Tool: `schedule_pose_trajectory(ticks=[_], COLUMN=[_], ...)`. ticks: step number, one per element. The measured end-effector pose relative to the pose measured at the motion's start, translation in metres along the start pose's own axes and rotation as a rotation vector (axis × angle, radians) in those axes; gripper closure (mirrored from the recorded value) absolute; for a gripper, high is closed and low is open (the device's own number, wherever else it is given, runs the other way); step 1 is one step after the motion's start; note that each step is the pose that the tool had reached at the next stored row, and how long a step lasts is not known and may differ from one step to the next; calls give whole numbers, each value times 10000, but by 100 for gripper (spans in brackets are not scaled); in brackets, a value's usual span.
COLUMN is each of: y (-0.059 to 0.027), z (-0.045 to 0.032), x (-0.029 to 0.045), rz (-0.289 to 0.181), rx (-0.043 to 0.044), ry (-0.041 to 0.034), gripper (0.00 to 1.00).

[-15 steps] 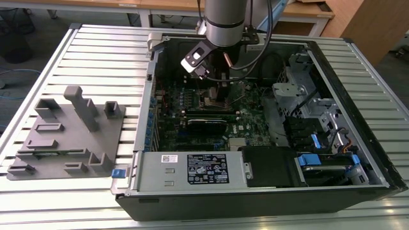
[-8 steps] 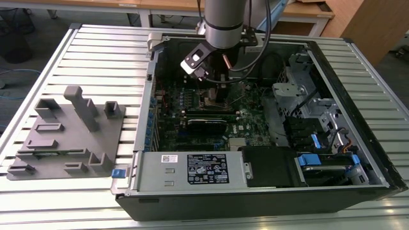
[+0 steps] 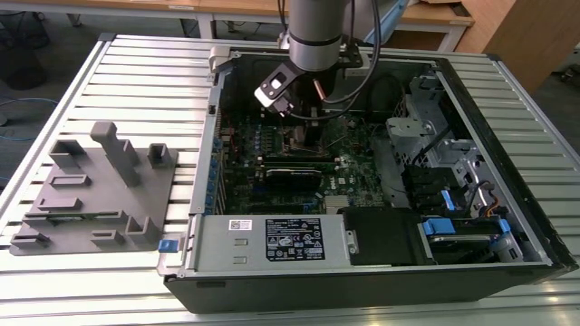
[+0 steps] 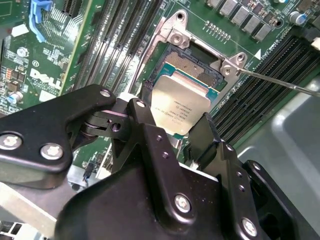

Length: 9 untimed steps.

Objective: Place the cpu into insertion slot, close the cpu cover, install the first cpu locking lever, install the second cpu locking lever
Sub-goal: 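Place the cpu into insertion slot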

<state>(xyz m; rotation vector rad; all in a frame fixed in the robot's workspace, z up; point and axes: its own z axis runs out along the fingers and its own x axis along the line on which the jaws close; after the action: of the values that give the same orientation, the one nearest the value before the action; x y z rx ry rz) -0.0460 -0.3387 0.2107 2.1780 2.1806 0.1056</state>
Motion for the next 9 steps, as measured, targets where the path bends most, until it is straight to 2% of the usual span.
schedule_pose_trajectory(ticks=[9], y=[-34], z=[71], x=[16], rz=[0], rx=[0], ry=[0], gripper=[46])
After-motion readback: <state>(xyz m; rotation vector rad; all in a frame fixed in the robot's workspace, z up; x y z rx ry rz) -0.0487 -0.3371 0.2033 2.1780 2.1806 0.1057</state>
